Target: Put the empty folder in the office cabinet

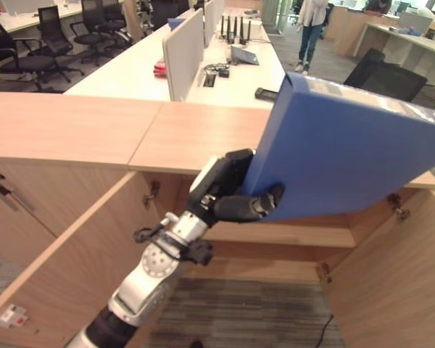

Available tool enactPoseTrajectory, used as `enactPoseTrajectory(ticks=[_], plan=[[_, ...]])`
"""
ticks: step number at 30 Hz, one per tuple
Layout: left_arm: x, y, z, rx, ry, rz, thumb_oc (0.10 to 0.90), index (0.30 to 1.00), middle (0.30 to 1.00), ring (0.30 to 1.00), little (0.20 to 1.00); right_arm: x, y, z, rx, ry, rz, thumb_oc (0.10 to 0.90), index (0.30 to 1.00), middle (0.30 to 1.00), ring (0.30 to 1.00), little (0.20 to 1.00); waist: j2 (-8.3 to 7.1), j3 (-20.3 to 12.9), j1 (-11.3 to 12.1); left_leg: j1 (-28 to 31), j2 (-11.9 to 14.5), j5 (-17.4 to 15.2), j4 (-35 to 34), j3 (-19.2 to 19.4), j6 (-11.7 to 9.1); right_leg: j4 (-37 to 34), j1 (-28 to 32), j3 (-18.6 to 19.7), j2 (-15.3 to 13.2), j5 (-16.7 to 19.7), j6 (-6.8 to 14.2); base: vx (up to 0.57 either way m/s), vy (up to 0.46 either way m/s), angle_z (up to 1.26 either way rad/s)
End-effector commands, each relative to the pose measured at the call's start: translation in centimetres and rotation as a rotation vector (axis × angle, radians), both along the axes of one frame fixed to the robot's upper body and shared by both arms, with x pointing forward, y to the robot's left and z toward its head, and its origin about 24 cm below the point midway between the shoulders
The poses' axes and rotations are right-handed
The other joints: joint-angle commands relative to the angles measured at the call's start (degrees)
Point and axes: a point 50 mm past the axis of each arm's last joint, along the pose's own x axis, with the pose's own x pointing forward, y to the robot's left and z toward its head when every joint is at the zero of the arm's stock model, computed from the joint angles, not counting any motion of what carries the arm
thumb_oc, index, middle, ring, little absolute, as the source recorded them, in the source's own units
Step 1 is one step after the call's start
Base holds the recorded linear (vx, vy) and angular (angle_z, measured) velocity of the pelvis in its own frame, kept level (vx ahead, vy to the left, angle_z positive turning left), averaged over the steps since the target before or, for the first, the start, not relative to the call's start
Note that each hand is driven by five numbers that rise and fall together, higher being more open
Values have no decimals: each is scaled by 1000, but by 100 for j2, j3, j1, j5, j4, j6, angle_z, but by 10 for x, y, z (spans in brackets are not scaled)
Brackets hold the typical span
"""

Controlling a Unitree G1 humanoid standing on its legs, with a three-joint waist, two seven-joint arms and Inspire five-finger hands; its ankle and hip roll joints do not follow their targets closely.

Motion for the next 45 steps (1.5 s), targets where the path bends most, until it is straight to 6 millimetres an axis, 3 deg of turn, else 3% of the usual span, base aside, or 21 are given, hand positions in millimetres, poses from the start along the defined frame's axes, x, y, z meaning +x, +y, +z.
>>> enactPoseTrajectory(ticks=[1,3,6,7,8,14,17,18,20,27,28,30,32,39,45], plan=[[-7,-11,69,-201,-296,-100,400,300,300,300,300,11,28,-1,91,-27,25,800,900,900,900,900,-84,-164,8,-291,-70,-104,-66,-328,115,647,-418,-158,-12,-167,-137,0,0,0],[-7,-10,67,-197,-288,-97,400,300,300,300,300,12,30,-1,95,-32,28,800,900,900,900,900,-83,-161,12,-289,-71,-103,-66,-331,114,646,-416,-162,-12,-165,-136,0,0,0],[-3,2,42,-135,-193,-39,400,300,300,300,300,31,38,3,127,-113,36,800,900,900,900,900,-69,-138,78,-283,-82,-101,-66,-359,124,642,-399,-176,-13,-152,-140,2,1,1],[-1,11,23,-73,-121,1,400,300,300,300,300,45,40,8,137,-167,53,800,900,900,900,900,-54,-125,106,-278,-84,-97,-66,-365,127,646,-398,-182,-17,-151,-138,6,6,5],[-1,11,23,-73,-121,2,400,300,300,300,300,44,40,7,137,-167,54,800,900,900,900,900,-55,-128,103,-276,-84,-98,-66,-364,127,646,-397,-181,-17,-151,-138,0,0,0],[-21,66,-39,209,99,164,400,300,300,300,300,83,44,29,165,-380,127,800,900,900,900,900,-24,-90,185,-255,-59,-98,-66,-341,143,641,-410,-170,-20,-139,-145,1,2,-1],[-26,73,-43,239,119,184,400,300,300,300,300,86,43,32,160,-403,143,800,900,900,900,900,-26,-102,185,-250,-58,-103,-66,-341,145,640,-409,-172,-20,-143,-145,0,0,0],[-37,92,-53,334,160,234,400,300,300,300,300,113,21,57,120,-539,165,800,900,900,900,900,-69,-102,224,-243,-50,-117,-66,-335,141,643,-405,-165,-22,-158,-147,0,0,0],[-52,114,-61,409,180,341,400,300,300,300,300,117,-8,81,55,-651,201,800,900,900,900,900,-113,-82,234,-213,-26,-142,-66,-279,122,657,-402,-145,-25,-202,-135,0,0,0],[-65,143,-66,495,194,534,400,300,300,300,300,122,-46,111,-184,-712,360,800,900,900,900,900,-122,-109,258,-258,-30,-120,-66,-329,155,651,-414,-230,-54,-203,-118,7,-2,4],[-68,151,-65,539,172,594,400,300,300,300,300,126,-52,124,-251,-745,415,800,900,900,900,900,-120,-109,271,-257,-32,-130,-66,-334,158,646,-407,-245,-54,-215,-115,0,3,8],[-69,155,-63,566,159,624,400,300,300,300,300,128,-54,129,-279,-761,432,800,900,900,900,900,-121,-114,278,-243,-28,-161,-66,-331,149,648,-399,-243,-50,-247,-114,17,-6,9],[-70,163,-60,641,123,691,400,300,300,300,300,135,-59,146,-347,-823,470,800,900,900,900,900,-113,-122,268,-274,-27,-125,-66,-338,144,622,-421,-268,-54,-222,-108,7,-2,2],[-67,169,-55,752,53,765,400,300,300,300,300,148,-53,173,-384,-940,536,800,900,900,900,900,-97,-112,269,-260,-17,-124,-66,-314,127,614,-414,-253,-64,-240,-110,0,0,0],[-53,151,-49,767,-27,696,400,300,300,300,300,162,-26,191,-278,-1064,607,800,900,900,900,900,-93,-90,281,-230,-12,-123,-66,-287,107,606,-381,-245,-66,-247,-112,0,0,0]])
